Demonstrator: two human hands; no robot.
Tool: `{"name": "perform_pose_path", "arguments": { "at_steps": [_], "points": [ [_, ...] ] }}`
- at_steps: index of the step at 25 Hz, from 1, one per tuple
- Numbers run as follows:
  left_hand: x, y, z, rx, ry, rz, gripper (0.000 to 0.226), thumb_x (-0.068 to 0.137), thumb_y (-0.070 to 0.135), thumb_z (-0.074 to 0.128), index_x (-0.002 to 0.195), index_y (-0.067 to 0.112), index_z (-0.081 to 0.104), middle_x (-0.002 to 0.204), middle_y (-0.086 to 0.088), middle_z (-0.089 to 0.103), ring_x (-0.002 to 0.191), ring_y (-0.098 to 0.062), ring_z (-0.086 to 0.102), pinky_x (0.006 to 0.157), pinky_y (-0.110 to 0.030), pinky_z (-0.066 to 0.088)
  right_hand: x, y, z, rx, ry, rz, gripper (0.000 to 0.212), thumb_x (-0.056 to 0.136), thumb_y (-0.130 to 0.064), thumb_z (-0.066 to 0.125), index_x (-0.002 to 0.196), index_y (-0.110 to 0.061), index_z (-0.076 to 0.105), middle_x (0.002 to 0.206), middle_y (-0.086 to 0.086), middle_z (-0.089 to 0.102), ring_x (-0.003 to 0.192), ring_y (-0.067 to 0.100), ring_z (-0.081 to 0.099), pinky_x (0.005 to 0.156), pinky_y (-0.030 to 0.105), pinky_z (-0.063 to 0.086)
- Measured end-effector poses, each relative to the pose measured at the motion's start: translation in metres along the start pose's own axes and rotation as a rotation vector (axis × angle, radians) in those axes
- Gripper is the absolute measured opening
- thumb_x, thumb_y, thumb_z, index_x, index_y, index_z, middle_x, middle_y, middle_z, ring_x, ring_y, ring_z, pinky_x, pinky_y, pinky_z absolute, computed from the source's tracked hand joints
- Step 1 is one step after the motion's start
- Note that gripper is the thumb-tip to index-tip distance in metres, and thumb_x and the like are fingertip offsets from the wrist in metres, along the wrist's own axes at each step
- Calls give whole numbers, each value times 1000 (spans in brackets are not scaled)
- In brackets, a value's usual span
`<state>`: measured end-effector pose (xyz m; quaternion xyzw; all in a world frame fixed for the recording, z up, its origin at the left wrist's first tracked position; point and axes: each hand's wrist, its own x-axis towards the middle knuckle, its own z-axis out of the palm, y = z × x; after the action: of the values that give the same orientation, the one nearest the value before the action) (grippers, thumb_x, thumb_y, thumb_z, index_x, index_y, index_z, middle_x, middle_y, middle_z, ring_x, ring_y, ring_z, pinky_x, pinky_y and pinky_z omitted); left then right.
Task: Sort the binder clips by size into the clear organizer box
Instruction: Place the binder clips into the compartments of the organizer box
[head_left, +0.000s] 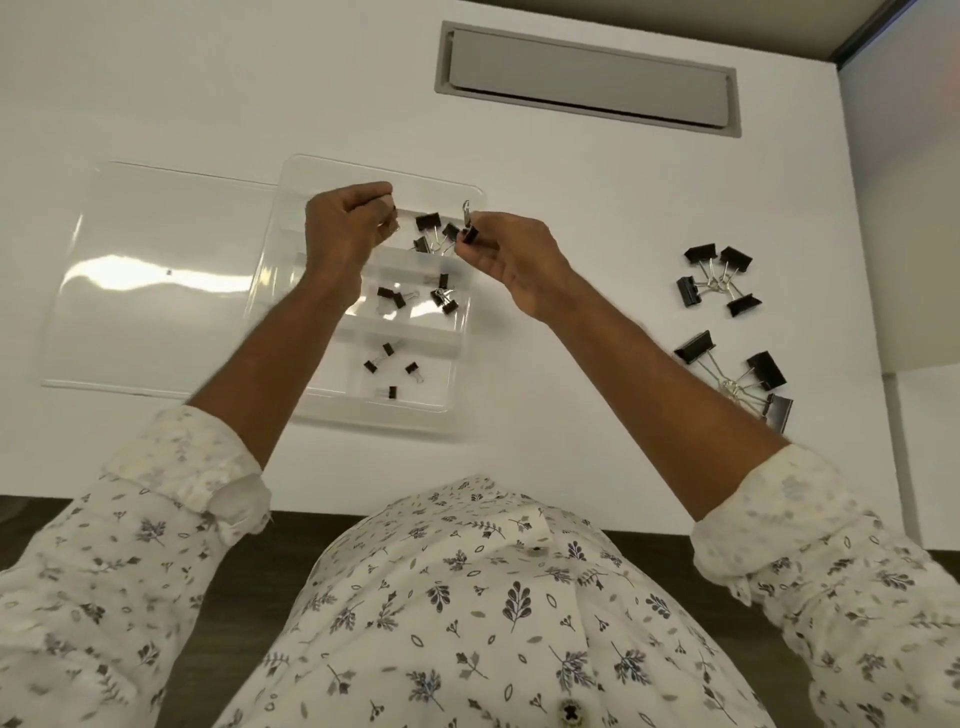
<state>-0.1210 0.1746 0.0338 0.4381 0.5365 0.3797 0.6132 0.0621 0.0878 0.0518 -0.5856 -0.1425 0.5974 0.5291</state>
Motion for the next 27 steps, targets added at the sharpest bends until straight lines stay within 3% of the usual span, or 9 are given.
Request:
{"name": "perform_pose_path", "arguments": {
  "at_steps": [5,8,11,14,19,21,22,24,27],
  "points": [
    [30,9,-34,-5,160,-195,19,88,20,67,70,13,68,74,-2,63,69,-16,63,75,-28,59,3,-6,66,-52,-79,51,25,101,-6,56,119,10,62,110,23,68,98,29,71,94,36,60],
    [34,14,-44,-91,165,-188,31,93,19,61,62,22,65,71,2,58,60,-10,50,63,-21,45,6,-6,93,-158,-86,15,22,101,-10,54,120,0,61,122,19,69,109,29,69,100,39,57],
    [32,16,-53,-30,205,-166,29,99,35,55,79,20,70,83,3,65,75,-12,57,75,-25,48,12,-1,106,-235,-32,-16,23,102,-9,49,123,-4,57,124,16,70,114,27,69,100,37,57],
    [27,15,-54,46,160,-124,31,98,41,53,80,24,71,90,5,68,88,-13,62,87,-30,50,11,5,102,-300,1,-77,28,101,-9,50,127,-4,60,114,10,76,108,24,72,93,31,60],
    [7,5,-37,242,15,35,27,99,44,51,84,23,59,83,0,51,75,-10,45,70,-27,39,-14,24,73,-375,48,-141,25,96,-16,61,120,-11,67,108,5,77,105,20,73,94,31,60],
    [-19,-1,14,303,-233,97,23,102,43,50,90,24,55,90,1,50,73,-4,43,69,-21,38,-48,25,25,-328,237,-211,24,94,-18,63,118,-13,68,109,6,77,105,20,73,96,33,59],
    [-26,-3,17,335,-265,119,22,103,42,50,91,24,56,91,1,51,73,-1,43,70,-18,38,-52,29,19,-312,241,-213,24,94,-18,64,117,-14,69,108,5,77,105,20,73,97,34,59],
    [-35,-10,23,350,-261,168,25,104,43,51,97,24,66,91,1,60,77,-1,52,77,-18,43,-65,38,9,-303,243,-206,23,94,-19,63,116,-15,69,107,3,77,104,18,73,97,33,58],
    [-44,-16,27,330,-287,186,34,104,42,53,122,20,72,107,9,72,100,-2,64,94,-21,48,-79,50,-2,-315,285,-223,22,95,-18,62,116,-15,70,108,2,77,104,17,72,97,33,58]
  ]
}}
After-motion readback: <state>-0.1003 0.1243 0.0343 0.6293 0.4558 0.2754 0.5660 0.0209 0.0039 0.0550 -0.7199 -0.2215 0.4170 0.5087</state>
